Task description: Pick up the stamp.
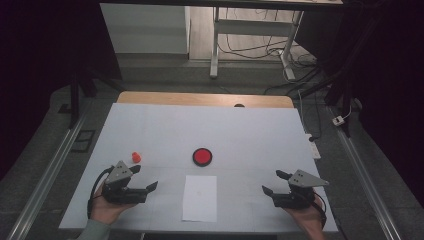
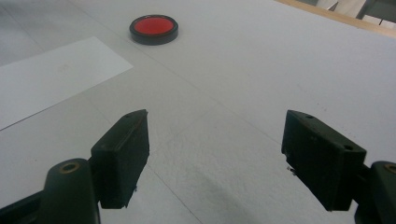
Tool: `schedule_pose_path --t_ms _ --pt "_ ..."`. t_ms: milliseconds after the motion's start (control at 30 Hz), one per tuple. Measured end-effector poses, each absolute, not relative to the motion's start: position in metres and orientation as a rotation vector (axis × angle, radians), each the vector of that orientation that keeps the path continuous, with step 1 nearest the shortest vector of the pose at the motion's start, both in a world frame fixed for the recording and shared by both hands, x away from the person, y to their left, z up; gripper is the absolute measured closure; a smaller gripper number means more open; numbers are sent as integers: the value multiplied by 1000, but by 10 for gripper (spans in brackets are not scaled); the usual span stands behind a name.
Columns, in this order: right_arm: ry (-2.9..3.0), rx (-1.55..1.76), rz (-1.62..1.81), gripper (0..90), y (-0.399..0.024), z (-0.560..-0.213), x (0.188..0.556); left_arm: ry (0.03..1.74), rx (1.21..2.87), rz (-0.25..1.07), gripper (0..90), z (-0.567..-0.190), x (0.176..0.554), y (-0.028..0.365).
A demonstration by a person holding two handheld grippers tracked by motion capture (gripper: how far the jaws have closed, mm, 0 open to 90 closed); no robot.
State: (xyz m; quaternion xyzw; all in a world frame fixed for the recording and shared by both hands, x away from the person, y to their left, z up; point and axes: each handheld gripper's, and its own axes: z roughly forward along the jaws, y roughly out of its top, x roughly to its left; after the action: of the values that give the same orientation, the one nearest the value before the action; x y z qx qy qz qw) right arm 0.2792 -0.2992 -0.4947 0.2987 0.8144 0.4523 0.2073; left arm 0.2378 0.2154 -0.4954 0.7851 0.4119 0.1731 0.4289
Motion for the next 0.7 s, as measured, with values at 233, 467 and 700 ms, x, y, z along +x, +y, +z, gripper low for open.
schedule_pose_path --t_ms 233,467,700 --pt "2273 837 1258 233 -299 -496 279 1031 1958 446 164 -487 245 216" --pt "2271 850 1254 235 -300 -497 279 1047 1958 454 168 -482 255 218" --pt "2269 849 1247 236 -299 -497 279 1083 1977 455 175 -479 269 222"
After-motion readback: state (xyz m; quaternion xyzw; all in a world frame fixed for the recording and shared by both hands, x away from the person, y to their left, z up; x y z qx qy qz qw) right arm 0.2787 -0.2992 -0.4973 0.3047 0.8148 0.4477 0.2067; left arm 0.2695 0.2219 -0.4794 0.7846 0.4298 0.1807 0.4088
